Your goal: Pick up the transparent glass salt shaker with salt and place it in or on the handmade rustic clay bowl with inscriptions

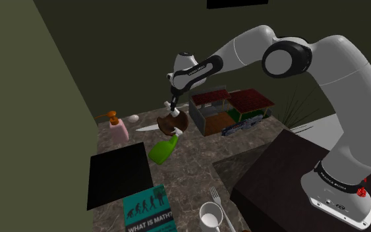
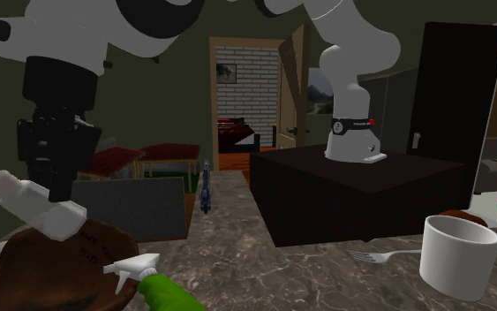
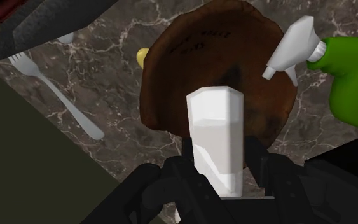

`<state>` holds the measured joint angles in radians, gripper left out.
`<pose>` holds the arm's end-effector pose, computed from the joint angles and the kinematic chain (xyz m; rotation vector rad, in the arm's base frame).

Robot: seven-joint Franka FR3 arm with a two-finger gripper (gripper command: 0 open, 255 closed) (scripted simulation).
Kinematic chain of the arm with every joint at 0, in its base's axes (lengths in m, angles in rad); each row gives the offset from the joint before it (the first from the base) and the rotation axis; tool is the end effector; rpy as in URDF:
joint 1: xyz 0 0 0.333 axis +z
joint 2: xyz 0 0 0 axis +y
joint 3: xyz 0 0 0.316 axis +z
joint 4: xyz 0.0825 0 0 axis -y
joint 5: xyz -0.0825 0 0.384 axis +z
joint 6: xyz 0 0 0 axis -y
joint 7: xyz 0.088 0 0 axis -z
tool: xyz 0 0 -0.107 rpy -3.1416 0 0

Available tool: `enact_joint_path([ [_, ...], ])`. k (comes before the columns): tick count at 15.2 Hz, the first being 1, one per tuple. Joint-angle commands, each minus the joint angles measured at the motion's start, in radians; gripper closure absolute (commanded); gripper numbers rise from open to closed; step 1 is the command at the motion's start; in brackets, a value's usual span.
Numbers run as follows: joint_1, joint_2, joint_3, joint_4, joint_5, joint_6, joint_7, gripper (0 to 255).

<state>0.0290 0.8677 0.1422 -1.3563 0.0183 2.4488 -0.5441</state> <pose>0.7527 0.1035 0.2263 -2.8928 -0.9589 -0.3819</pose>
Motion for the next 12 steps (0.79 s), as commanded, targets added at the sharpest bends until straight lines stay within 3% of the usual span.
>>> enact_joint_path([
  [1, 0.003, 0.021, -0.001, 0.007, -0.001, 0.015, 0.001, 255],
  [10, 0.003, 0.028, -0.002, 0.008, -0.001, 0.021, 0.000, 255],
  [11, 0.003, 0.028, -0.002, 0.008, -0.002, 0.021, 0.000, 0],
  [12, 0.003, 0.028, -0.002, 0.008, -0.001, 0.021, 0.000, 0],
])
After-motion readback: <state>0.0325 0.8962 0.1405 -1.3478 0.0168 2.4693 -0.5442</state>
